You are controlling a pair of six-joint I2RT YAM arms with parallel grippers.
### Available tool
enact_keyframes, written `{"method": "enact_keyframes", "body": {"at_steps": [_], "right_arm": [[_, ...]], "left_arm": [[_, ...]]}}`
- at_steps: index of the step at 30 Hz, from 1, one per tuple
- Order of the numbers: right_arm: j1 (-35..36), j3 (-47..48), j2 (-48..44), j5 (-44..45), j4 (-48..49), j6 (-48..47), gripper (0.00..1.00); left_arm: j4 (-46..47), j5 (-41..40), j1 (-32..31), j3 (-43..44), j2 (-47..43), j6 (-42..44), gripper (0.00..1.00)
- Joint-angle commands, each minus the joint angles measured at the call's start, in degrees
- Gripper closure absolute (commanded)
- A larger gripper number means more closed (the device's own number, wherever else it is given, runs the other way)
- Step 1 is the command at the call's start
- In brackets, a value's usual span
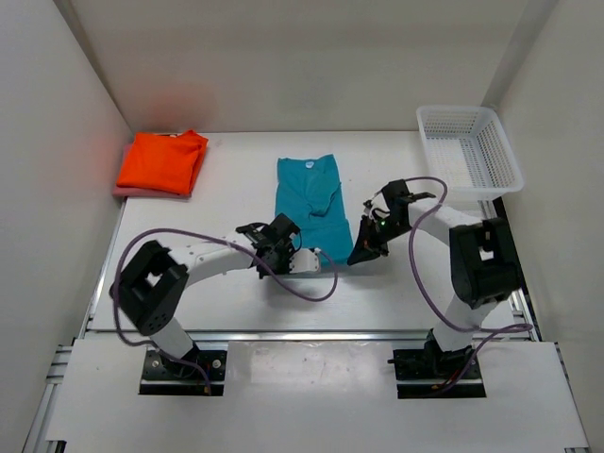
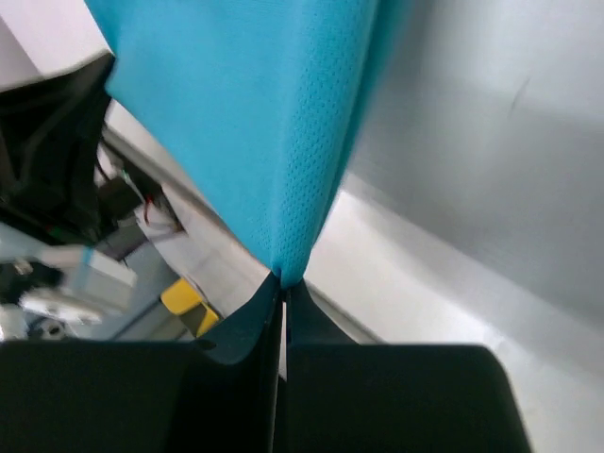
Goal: Fold and stack the t-shirts
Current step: Fold the long partially folded tshirt into a neat square
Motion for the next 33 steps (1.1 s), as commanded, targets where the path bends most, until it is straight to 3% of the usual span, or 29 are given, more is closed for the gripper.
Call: {"method": "enact_keyframes", "body": {"at_steps": [1,8,12,19,24,33], "right_arm": [[3.0,-5.5,-7.5,-1.4,-9.0,-3.4,1.0],[12.1,-9.4,-17.5,0.7,-18.4,-2.0,1.0],[13.4,-10.2,-21.1,1.0,-20.3,1.0,1.0],[16.1,-3.4,-24.5,2.6,-26.5,4.9,1.0],[10.6,-0.2,-24.2,-2.3,-24.1,4.6,1.0],[3.4,11.3,-11.6,-2.1,-21.1,-1.1,1.0]], "left_arm": [[-10.4,0.6,-2.0,-3.5,-10.2,-3.4,1.0],[-23.5,1.6,-4.9,-3.1,-17.8,-7.7,1.0],[-29.7,2.8,-8.1,-1.9,-21.1,-11.4,1.0],[-37.1,7.8,-7.1,9.1,-19.6,-15.9,1.0],[-39.0,12.2,-1.0,20.7,-13.5,-15.0,1.0],[-35.9,8.9,5.1,26.0,-6.9,-14.9,1.0]]}}
